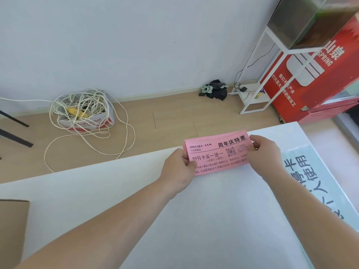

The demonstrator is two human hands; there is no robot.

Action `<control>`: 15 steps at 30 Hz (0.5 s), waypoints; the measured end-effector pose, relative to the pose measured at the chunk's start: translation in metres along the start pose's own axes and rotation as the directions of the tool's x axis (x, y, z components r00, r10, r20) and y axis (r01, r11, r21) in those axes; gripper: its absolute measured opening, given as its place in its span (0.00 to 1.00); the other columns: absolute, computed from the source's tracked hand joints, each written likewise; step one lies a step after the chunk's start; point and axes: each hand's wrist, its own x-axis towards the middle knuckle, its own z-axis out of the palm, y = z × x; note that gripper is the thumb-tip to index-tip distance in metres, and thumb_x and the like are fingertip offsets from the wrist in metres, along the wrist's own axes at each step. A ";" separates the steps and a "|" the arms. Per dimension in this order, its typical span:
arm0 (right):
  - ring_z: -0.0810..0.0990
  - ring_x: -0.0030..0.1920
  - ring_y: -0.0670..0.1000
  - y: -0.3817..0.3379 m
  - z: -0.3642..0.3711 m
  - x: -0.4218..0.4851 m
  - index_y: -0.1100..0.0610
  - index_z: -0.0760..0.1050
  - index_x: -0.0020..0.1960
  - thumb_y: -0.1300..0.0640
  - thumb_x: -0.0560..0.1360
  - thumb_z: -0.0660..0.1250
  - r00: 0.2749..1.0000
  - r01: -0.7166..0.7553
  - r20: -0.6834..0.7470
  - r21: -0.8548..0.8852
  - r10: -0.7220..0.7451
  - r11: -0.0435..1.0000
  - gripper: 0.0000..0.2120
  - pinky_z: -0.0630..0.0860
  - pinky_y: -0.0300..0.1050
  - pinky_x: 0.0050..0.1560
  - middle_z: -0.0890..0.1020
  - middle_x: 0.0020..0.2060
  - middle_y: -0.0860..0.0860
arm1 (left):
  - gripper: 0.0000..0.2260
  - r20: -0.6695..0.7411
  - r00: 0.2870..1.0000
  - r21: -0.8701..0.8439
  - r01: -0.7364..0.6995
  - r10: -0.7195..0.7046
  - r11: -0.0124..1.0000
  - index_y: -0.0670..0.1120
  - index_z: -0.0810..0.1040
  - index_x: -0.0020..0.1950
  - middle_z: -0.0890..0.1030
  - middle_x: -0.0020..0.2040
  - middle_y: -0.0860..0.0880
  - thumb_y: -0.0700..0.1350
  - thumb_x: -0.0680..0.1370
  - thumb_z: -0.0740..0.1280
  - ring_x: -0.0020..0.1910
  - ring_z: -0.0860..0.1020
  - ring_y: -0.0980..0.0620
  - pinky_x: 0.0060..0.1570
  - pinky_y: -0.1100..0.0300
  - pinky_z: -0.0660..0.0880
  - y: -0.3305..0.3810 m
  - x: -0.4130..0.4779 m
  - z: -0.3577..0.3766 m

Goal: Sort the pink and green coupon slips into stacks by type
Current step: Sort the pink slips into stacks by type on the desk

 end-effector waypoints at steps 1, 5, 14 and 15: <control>0.78 0.45 0.60 0.004 0.002 0.002 0.58 0.79 0.60 0.66 0.80 0.59 1.000 -0.022 -0.005 0.006 0.022 1.000 0.14 0.76 0.52 0.42 0.82 0.45 0.55 | 0.07 -0.017 1.000 0.010 -0.006 0.006 1.000 0.50 0.73 0.54 0.82 0.44 0.50 0.49 0.80 0.69 0.44 0.82 0.49 0.41 0.56 0.76 -0.001 0.001 -0.001; 0.71 0.71 0.57 0.021 -0.002 0.007 0.52 0.61 0.81 0.52 0.78 0.71 0.996 -0.026 0.078 -0.110 0.034 0.994 0.35 0.71 0.56 0.67 0.72 0.72 0.55 | 0.21 -0.094 0.989 0.281 -0.087 0.118 0.956 0.50 0.69 0.62 0.79 0.45 0.53 0.58 0.77 0.72 0.44 0.79 0.53 0.44 0.55 0.74 -0.011 -0.002 -0.015; 0.56 0.76 0.55 0.017 -0.007 0.006 0.44 0.52 0.82 0.48 0.63 0.83 0.939 0.150 0.344 -0.373 -0.013 0.916 0.57 0.63 0.57 0.73 0.63 0.77 0.50 | 0.35 0.026 0.949 0.550 -0.275 0.314 0.788 0.53 0.64 0.71 0.67 0.57 0.53 0.58 0.69 0.76 0.55 0.73 0.49 0.50 0.53 0.76 -0.006 -0.003 0.005; 0.57 0.75 0.54 0.016 -0.005 0.005 0.45 0.53 0.82 0.49 0.64 0.83 0.943 0.160 0.331 -0.363 -0.033 0.918 0.56 0.64 0.55 0.72 0.64 0.76 0.50 | 0.34 0.033 0.947 0.562 -0.283 0.320 0.778 0.53 0.64 0.71 0.67 0.58 0.52 0.57 0.70 0.75 0.56 0.73 0.48 0.49 0.53 0.76 -0.006 -0.002 0.007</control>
